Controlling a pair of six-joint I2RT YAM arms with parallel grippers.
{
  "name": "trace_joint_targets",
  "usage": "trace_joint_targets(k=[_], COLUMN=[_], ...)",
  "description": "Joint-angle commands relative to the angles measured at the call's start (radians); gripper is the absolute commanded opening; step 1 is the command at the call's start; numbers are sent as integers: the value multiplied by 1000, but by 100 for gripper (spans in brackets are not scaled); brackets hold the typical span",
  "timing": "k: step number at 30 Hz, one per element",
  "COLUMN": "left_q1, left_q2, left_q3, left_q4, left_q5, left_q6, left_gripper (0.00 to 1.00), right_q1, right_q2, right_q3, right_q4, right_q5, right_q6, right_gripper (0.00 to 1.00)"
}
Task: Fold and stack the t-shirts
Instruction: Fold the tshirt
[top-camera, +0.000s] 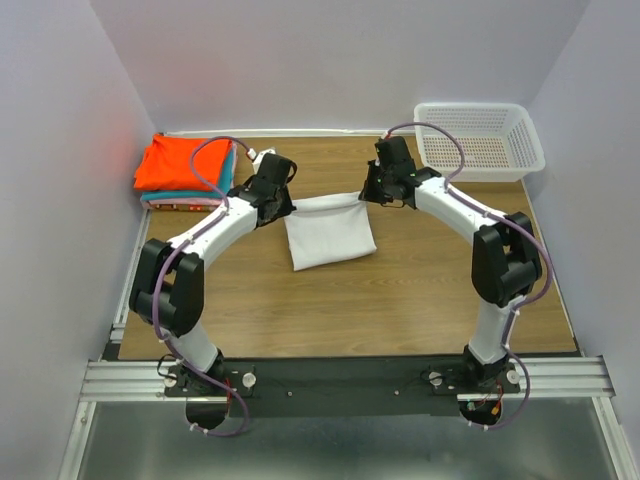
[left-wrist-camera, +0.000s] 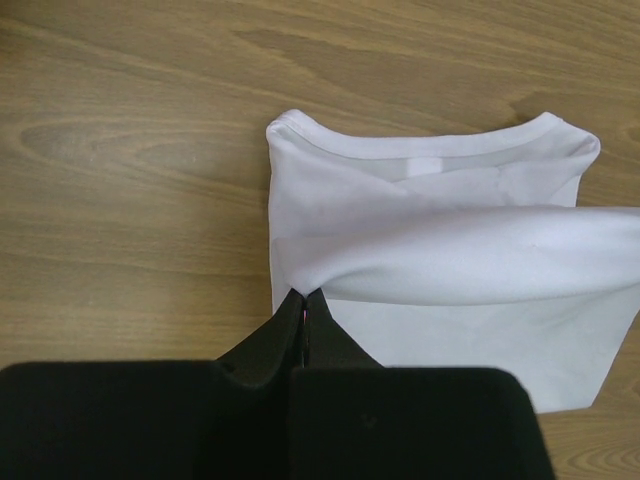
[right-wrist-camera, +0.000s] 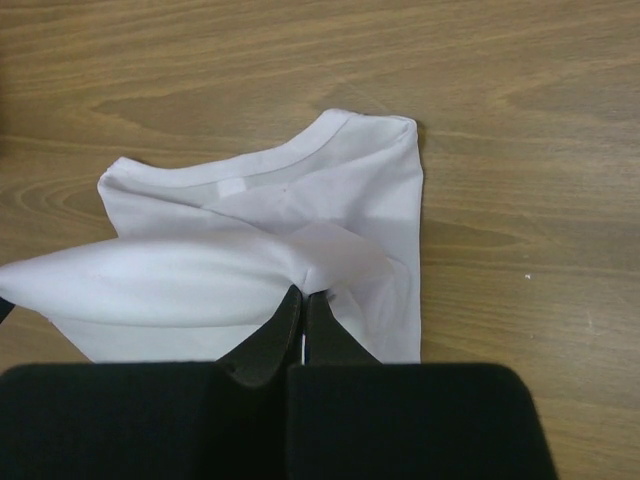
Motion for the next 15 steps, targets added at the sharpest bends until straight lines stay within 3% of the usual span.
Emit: trace_joint_targets(k=[1,15], left_q1=[20,52], left_q2=[74,200], left_q3=[70,152], left_q4=[-2,1], left_q5=[6,8], left_q6=[38,61], left_gripper=[0,1], right_q1=[-28,-67], right_q2=[58,241], right_q3=[51,190], right_q4=[4,4], right_q5=[-32,-119], right_q6=[-12,-12], right_gripper=[1,4])
